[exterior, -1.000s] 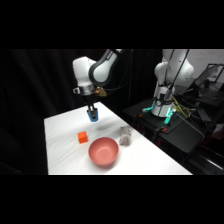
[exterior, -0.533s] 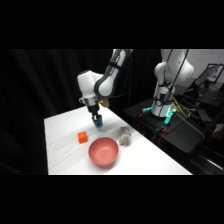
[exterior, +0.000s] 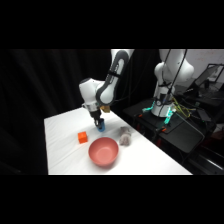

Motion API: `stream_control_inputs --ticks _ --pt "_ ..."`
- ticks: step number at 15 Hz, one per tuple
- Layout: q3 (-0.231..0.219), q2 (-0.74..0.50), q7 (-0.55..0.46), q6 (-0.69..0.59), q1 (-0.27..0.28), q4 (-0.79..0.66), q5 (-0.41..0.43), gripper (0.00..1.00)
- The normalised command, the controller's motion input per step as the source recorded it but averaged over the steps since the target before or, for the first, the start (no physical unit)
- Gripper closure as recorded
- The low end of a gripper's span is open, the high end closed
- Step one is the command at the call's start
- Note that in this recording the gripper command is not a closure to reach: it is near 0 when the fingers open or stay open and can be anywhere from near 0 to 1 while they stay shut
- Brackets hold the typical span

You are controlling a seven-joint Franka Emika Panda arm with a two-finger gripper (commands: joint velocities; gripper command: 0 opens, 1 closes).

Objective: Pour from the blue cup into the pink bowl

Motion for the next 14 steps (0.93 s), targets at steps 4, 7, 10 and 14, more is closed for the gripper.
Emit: stream_control_inputs --ticks 4,7,10,14 --pt "-0.015 -0.18 0.12 -0.15 0.066 -0.03 -0.105 0.0" --pt "-0.057 -0.28 0.12 -0.3 0.07 0.03 -0.188 0.0" --pt "-0.126 -0.37 0.18 -0.44 0.074 0.13 -0.28 0.0" --pt "-0.071 -0.45 0.13 -0.64 0.01 0.24 -0.171 0.0"
